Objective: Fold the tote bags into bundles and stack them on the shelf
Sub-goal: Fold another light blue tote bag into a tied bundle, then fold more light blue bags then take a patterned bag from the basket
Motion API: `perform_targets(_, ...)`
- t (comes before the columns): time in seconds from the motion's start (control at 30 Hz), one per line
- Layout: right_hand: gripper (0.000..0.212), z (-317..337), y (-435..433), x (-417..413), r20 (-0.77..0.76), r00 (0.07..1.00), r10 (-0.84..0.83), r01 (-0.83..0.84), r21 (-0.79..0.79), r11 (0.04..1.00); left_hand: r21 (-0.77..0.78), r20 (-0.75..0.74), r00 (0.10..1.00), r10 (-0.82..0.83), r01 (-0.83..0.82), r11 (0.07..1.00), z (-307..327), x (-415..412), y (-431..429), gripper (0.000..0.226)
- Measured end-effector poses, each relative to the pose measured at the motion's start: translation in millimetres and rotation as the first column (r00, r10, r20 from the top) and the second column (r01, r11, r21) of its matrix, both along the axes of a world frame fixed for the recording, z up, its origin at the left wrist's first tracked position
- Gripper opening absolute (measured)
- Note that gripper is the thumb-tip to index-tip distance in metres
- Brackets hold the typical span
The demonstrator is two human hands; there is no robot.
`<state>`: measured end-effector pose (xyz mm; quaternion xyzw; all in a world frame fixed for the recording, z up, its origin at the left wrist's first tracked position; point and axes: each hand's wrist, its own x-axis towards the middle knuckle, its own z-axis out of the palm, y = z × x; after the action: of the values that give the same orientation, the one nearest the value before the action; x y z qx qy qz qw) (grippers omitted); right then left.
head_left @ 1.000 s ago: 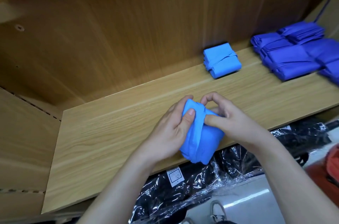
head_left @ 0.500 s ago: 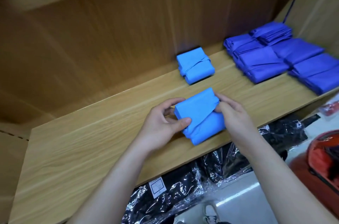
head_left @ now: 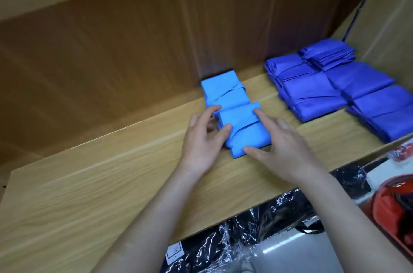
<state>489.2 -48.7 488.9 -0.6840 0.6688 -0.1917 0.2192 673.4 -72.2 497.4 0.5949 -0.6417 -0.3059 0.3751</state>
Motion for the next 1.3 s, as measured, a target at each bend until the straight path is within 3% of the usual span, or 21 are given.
perform_targets(0.07,0.09,-4,-4,-4,0.015,1.0,0.027,-0.026,-0.045,0.999,0.045,0.045,0.984,-0.175,0.173,0.984,-1,5,7,0.056)
perform_targets(0.13,0.089,-6,-9,-9,0.032,0.997,0.066,-0.064,-0.063,0.996,0.102,0.161,0.959,-0.234,0.22,0.97,-6,5,11,0.069)
perform_targets(0.27,0.086,-8,-19,-17,0.045,0.991,0.129,-0.125,-0.083,0.989,0.028,0.222,0.969,-0.109,0.105,0.994,-7,-6,6,0.067)
perform_targets(0.43,0.081,-5,-18,-26,0.145,0.977,0.157,-0.148,-0.073,0.986,0.044,0.125,0.989,-0.077,0.072,0.996,-6,-11,6,0.058)
perform_targets(0.57,0.06,2,-1,-34,0.262,0.965,-0.01,0.049,-0.143,0.988,0.004,0.056,0.995,-0.08,0.08,0.997,-3,-4,13,0.056)
perform_targets(0.7,0.028,13,38,-48,0.361,0.915,-0.179,0.263,-0.201,0.943,-0.106,0.006,0.998,-0.07,0.07,0.992,6,9,32,0.028)
perform_targets(0.83,0.016,16,94,-57,0.242,0.926,-0.289,0.339,-0.2,0.919,-0.109,0.016,0.994,-0.105,0.106,0.988,14,24,60,0.025)
perform_targets(1.03,0.02,2,188,-69,-0.079,0.927,-0.366,0.358,-0.101,0.928,-0.017,0.046,0.947,-0.317,0.318,0.948,10,36,111,0.033)
perform_targets(1.13,0.018,-11,233,-74,-0.181,0.897,-0.403,0.399,-0.062,0.915,-0.043,0.122,0.886,-0.448,0.456,0.889,5,30,133,0.042)
perform_targets(1.3,0.024,-34,322,-103,-0.217,0.792,-0.571,0.586,0.005,0.81,0.044,0.226,0.701,-0.676,0.686,0.726,-19,-12,164,0.025)
